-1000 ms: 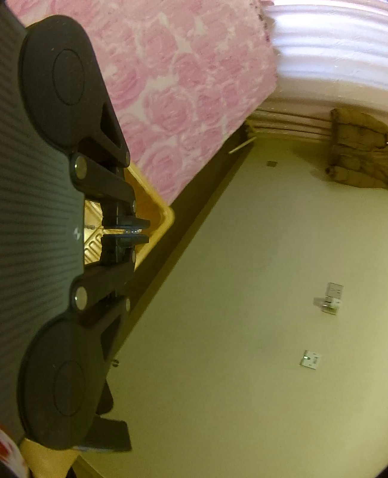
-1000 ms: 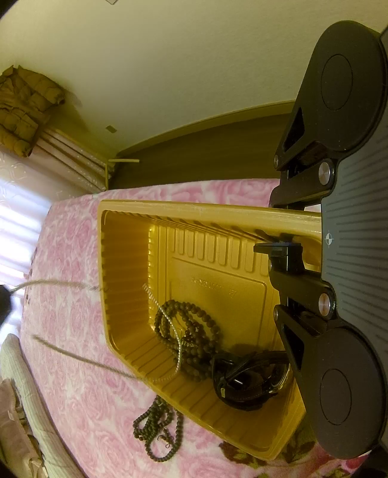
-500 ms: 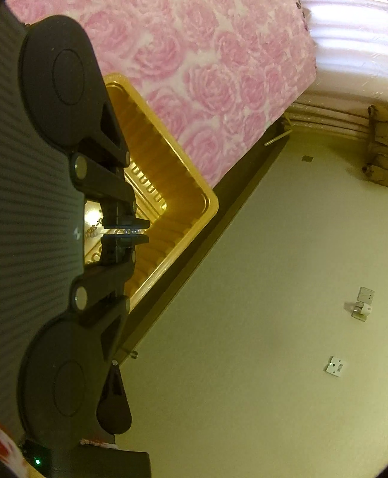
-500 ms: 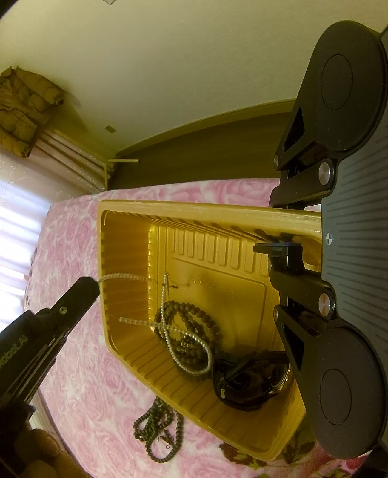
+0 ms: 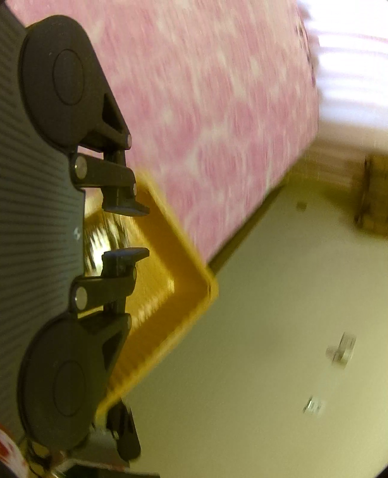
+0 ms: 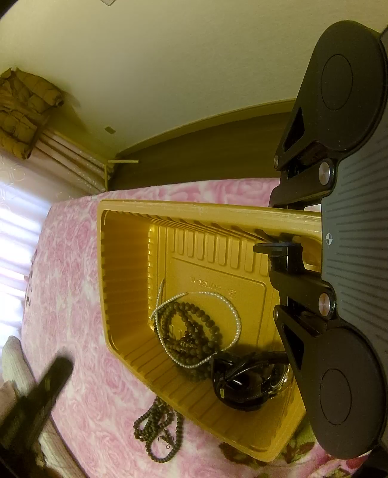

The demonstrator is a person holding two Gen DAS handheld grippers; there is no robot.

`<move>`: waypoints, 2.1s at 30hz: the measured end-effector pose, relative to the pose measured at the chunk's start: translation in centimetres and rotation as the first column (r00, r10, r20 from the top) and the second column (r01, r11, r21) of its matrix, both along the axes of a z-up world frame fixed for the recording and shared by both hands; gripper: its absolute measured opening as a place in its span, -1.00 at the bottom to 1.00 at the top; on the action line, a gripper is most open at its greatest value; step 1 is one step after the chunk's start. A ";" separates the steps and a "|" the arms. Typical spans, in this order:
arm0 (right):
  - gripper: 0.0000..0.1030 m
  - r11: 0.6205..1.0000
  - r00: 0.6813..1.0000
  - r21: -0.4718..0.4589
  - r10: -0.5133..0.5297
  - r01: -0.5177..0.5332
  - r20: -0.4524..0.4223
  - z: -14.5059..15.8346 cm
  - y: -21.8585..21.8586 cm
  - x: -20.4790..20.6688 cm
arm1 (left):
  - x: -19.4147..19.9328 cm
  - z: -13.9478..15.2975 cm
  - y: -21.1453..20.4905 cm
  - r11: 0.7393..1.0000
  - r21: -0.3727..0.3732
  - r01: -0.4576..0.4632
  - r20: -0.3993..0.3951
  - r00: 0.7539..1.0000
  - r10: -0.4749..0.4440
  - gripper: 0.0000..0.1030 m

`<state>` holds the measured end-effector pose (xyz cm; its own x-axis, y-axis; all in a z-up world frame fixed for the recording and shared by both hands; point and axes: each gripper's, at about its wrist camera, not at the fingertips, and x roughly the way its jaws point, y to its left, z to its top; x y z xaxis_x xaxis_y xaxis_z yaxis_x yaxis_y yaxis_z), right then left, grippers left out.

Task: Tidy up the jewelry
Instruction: 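Move the left gripper back to the last dark bead bracelet, then grasp the dark bead bracelet with the left gripper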

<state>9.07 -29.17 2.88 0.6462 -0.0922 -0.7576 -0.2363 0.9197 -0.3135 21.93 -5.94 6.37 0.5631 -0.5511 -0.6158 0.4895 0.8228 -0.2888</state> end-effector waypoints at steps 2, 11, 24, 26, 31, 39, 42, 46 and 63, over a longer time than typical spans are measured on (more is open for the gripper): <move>-0.90 1.000 1.000 0.000 0.000 0.000 0.000 0.0 0.0 0.0 | 0.0 -0.8 3.1 0.997 0.018 -0.070 -0.008 0.997 0.070 -0.62; -0.90 1.000 1.000 -0.008 0.002 -0.002 -0.001 -0.1 0.0 0.0 | -3.2 -6.0 9.8 0.971 0.196 -0.135 0.007 0.991 0.137 -0.62; -0.89 1.000 1.000 -0.015 -0.003 0.002 -0.011 -0.3 0.1 0.0 | -4.1 -11.6 9.3 0.962 0.241 -0.126 -0.071 0.987 0.147 -0.57; -0.89 1.000 1.000 -0.015 -0.002 0.002 -0.011 -0.3 0.1 0.0 | -4.2 -12.3 8.6 0.952 0.276 -0.132 -0.061 0.986 0.155 -0.57; -0.89 1.000 1.000 -0.012 -0.007 0.007 -0.014 -0.4 0.1 0.1 | -4.9 -12.4 7.8 0.940 0.315 -0.131 -0.027 0.989 0.147 -0.89; -0.89 1.000 1.000 -0.013 -0.003 0.003 -0.014 -0.4 0.2 0.1 | -4.9 -7.6 10.3 0.921 0.362 -0.147 0.084 0.989 0.125 -0.88; -0.89 1.000 1.000 -0.015 -0.001 0.001 -0.012 -0.4 0.2 0.0 | -4.8 -4.1 11.4 0.916 0.363 -0.168 0.152 0.981 0.120 -0.88; -0.89 1.000 1.000 -0.019 -0.001 0.000 -0.010 -0.3 0.3 0.0 | -4.7 0.5 12.3 0.919 0.346 -0.188 0.230 0.967 0.111 -0.88; -0.90 1.000 1.000 -0.024 0.001 -0.001 -0.005 -0.1 0.4 -0.1 | -4.5 17.0 12.6 0.939 0.283 -0.198 0.462 0.886 0.048 -0.88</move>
